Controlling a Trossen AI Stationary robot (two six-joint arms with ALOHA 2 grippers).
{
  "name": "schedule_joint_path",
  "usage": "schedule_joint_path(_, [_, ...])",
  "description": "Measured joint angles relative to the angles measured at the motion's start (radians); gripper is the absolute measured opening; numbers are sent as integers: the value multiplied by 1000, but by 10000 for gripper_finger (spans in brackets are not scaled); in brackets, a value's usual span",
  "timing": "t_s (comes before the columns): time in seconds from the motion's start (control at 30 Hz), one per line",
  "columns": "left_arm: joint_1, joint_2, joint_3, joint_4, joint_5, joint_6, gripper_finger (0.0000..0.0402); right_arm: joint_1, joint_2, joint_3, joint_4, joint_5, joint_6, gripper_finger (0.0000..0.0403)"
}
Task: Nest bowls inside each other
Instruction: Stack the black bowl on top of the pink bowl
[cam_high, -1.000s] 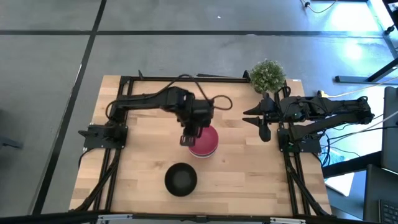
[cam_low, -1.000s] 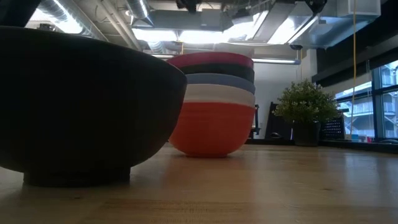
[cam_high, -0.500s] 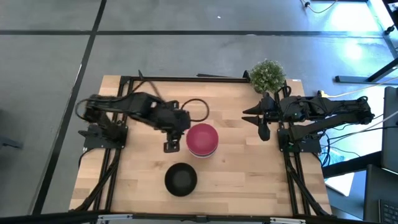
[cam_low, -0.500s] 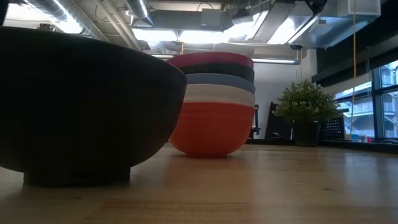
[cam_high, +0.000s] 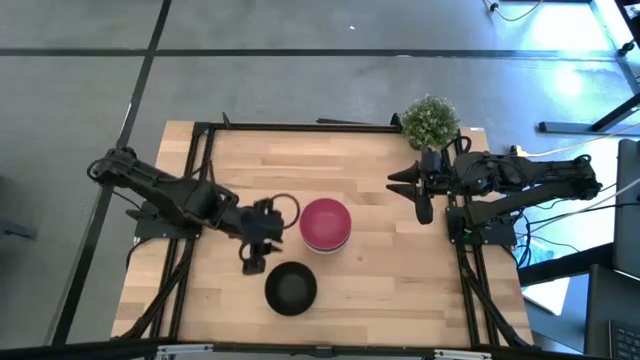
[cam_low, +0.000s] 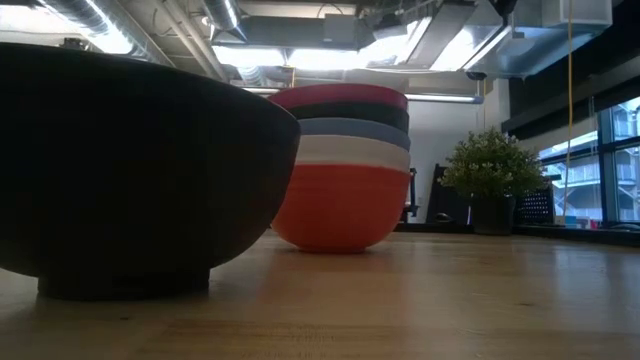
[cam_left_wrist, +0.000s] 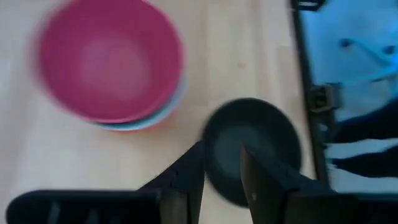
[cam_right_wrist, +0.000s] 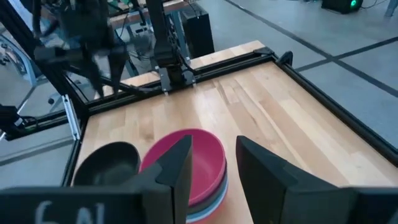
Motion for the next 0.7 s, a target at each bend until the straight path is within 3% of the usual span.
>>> schedule_joint_path(0.17, [-55, -35, -160, 198, 92, -31, 95, 0, 24, 0, 18, 0, 23, 126])
schedule_joint_path(0.3, [-95, -34, -217, 283, 136, -35, 95, 0, 48, 0, 22, 0, 29, 126])
schedule_joint_path(0.5, [-106, -34, -227, 200, -53, -137, 95, 3, 79, 0, 43, -36, 66, 126])
schedule_joint_path(0.7, [-93, 0, -227, 191, -117, -188, 95, 17, 91, 0, 73, -42, 66, 126])
